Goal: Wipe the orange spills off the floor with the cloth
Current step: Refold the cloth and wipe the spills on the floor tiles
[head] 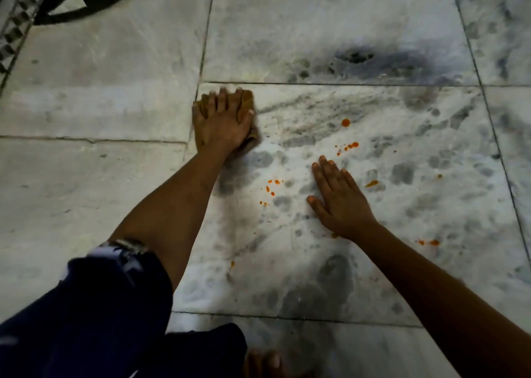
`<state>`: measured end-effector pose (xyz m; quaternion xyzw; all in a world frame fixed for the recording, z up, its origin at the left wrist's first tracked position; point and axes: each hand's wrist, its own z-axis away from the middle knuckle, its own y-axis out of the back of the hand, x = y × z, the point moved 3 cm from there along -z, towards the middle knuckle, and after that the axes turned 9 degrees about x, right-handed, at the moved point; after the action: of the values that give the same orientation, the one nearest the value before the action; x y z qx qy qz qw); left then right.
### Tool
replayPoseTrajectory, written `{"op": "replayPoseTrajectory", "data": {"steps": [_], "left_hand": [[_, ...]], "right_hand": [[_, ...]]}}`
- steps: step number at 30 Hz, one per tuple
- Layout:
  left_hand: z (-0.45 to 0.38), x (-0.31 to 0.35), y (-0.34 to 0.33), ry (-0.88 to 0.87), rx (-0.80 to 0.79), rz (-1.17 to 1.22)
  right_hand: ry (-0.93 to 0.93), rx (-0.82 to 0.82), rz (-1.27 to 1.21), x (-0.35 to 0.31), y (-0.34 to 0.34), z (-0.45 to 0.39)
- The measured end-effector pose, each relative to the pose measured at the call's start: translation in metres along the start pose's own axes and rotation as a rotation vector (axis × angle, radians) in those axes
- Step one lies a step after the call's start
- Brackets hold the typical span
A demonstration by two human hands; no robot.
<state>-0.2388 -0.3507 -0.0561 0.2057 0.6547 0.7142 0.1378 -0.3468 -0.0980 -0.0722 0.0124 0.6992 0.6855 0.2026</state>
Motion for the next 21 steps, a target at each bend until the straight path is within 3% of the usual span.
{"op": "replayPoseTrajectory", "data": {"steps": [4,6,8,12,17,19,21], "left_hand": [[0.029,0.026,-0.009,-0.236,0.041,-0.02],[0.066,0.014,-0.01,-0.439,0.076,-0.022],[0.086,-0.014,-0.011,-0.53,0.073,-0.037],[0.05,-0.045,-0.006,-0.398,0.086,-0.068],[-0.039,0.002,-0.002,-0.093,0.039,0.017],[-0.039,0.028,-0.006,-0.091,0.005,0.031],[-0.007,0.043,-0.013,-0.228,0.02,-0.014]], "right_hand": [[-0.006,0.016,-0.002,0.0,-0.004,0.002],[-0.008,0.039,-0.002,0.0,-0.004,0.002],[0.003,0.046,-0.01,0.001,-0.005,0.001],[0.015,0.033,-0.018,0.003,-0.006,0.0],[0.024,0.038,-0.022,0.004,-0.006,0.0],[0.027,0.025,-0.01,0.003,-0.004,0.0],[0.023,0.024,0.003,0.003,-0.005,0.0]]}}
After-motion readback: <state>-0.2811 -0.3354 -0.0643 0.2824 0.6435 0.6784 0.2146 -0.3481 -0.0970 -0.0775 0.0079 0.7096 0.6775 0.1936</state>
